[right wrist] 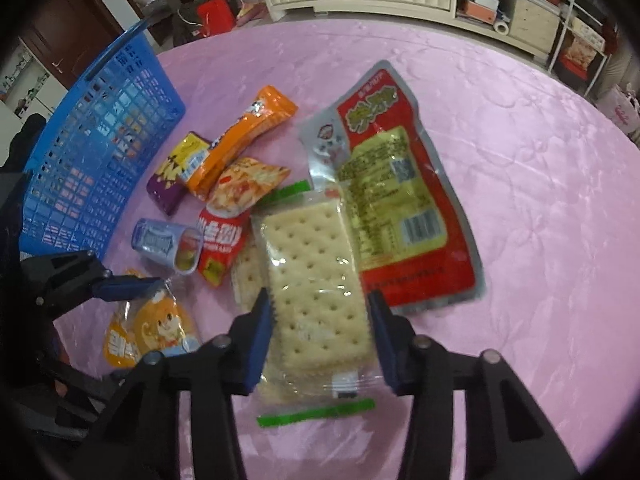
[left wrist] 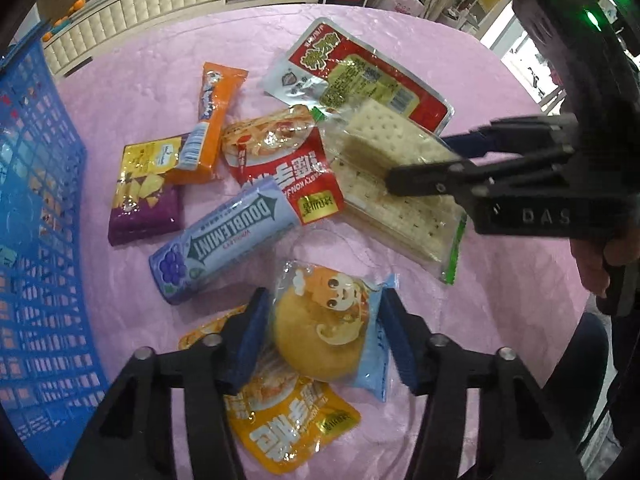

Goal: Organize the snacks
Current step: 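Carry crackers to the basket with the right tool while the left tool drops a bun packet in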

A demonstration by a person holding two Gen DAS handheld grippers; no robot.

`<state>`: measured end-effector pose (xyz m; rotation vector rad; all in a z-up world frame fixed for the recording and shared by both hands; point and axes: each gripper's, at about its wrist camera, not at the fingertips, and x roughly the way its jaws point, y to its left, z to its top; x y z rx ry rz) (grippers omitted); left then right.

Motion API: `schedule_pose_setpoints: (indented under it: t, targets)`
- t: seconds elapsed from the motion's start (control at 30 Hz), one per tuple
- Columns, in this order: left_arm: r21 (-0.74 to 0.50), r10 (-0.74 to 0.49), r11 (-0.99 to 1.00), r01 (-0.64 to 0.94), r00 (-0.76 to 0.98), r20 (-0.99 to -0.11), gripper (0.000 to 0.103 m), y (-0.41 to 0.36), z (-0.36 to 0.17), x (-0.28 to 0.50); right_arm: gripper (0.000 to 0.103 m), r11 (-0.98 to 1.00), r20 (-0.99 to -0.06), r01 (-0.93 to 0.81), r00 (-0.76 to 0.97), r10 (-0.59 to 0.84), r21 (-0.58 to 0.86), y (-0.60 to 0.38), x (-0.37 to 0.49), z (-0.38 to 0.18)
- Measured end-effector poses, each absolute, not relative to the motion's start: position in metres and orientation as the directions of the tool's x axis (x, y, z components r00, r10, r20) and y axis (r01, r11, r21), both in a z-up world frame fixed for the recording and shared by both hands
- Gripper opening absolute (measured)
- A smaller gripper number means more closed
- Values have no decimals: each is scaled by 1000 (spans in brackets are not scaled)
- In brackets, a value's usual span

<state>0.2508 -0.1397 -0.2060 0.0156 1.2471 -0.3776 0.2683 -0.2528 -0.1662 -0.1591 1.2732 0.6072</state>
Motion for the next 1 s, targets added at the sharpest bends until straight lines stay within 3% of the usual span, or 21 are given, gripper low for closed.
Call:
schedule_pose_setpoints:
  t: [0.53, 1.0]
  targets:
    - [-165, -282, 946, 278, 461, -842, 51, -123, -108, 196, 50, 872, -895, -465, 309, 321, 152, -277, 197, -72]
    - [-114, -244, 963, 245, 614, -750, 51, -42, -17, 180, 50, 844, -810, -518, 432, 397, 137, -208, 170, 16]
